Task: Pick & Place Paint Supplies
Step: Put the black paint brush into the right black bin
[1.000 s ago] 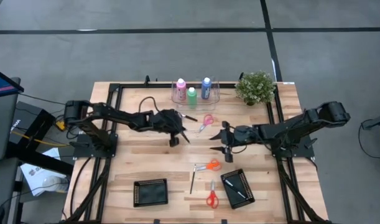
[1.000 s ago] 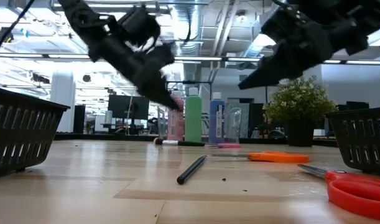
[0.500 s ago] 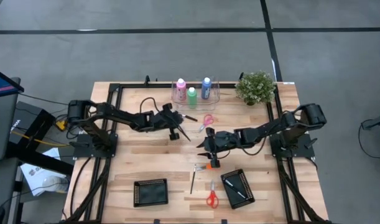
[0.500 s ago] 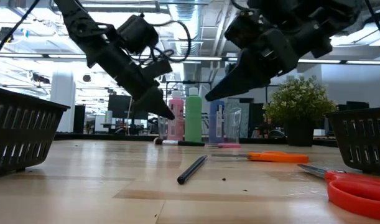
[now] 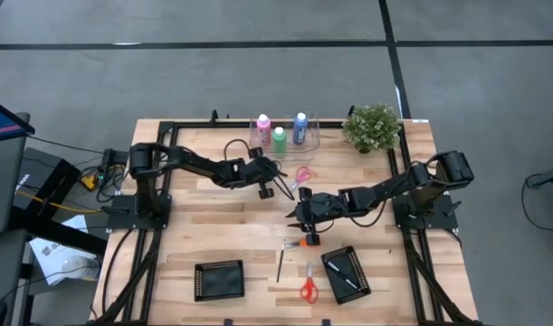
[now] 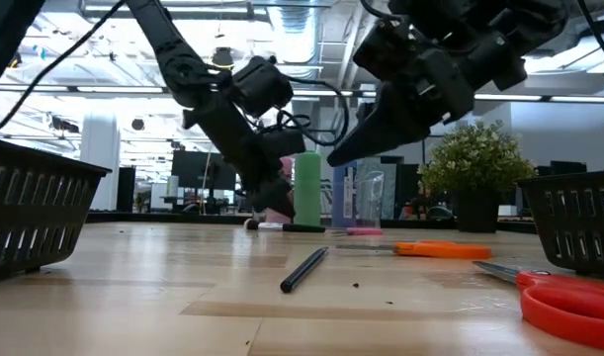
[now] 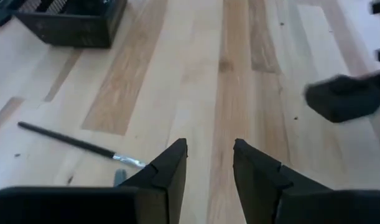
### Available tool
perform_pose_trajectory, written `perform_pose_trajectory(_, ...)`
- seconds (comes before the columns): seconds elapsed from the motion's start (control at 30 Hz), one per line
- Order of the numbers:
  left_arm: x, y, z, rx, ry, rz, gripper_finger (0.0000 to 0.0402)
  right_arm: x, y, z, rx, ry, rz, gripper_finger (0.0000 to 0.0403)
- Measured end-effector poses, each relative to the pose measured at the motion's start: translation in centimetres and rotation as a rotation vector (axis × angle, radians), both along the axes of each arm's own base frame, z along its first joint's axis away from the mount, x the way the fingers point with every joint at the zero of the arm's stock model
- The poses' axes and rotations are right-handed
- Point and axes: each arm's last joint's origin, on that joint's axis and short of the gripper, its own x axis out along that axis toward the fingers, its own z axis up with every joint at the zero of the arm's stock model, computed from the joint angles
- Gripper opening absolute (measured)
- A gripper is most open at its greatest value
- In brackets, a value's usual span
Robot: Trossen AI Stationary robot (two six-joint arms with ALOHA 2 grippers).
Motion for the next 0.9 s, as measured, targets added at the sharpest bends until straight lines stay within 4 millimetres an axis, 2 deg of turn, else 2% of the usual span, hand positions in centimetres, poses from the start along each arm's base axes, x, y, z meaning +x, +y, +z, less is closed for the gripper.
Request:
perform_pose_trajectory(0.23, 1.1, 0.4, -0.2, 0.024, 0.036, 0.026, 0.0000, -0.2, 0.7, -0.1, -0.003, 0.015, 0.022, 0.0117)
perform_pose_trajectory(0.37, 1.3, 0.8, -0.9, -0.041, 0.117, 0.003, 0.0000, -0.3, 1.0, -0.2, 0.003, 0.022, 0.033, 0.0117)
perform_pose_trajectory(0.57, 1.6, 0.7, -0.7, -0.128, 0.146, -0.018, 0.0000, -0.5, 1.2, -0.4, 0.009, 0.052, 0.033, 0.0117)
perform_pose_trajectory(0.73, 1.7, -0.8, -0.8, -0.193, 0.150, -0.020, 0.0000, -0.7, 1.5, -0.5, 0.013, 0.069, 0.040, 0.0117)
perform_pose_trajectory(0.9, 1.2, -3.8, 0.3, -0.130, 0.137, -0.039, 0.0000, -0.7, 2.0, -0.5, 0.007, 0.061, 0.060, 0.0117)
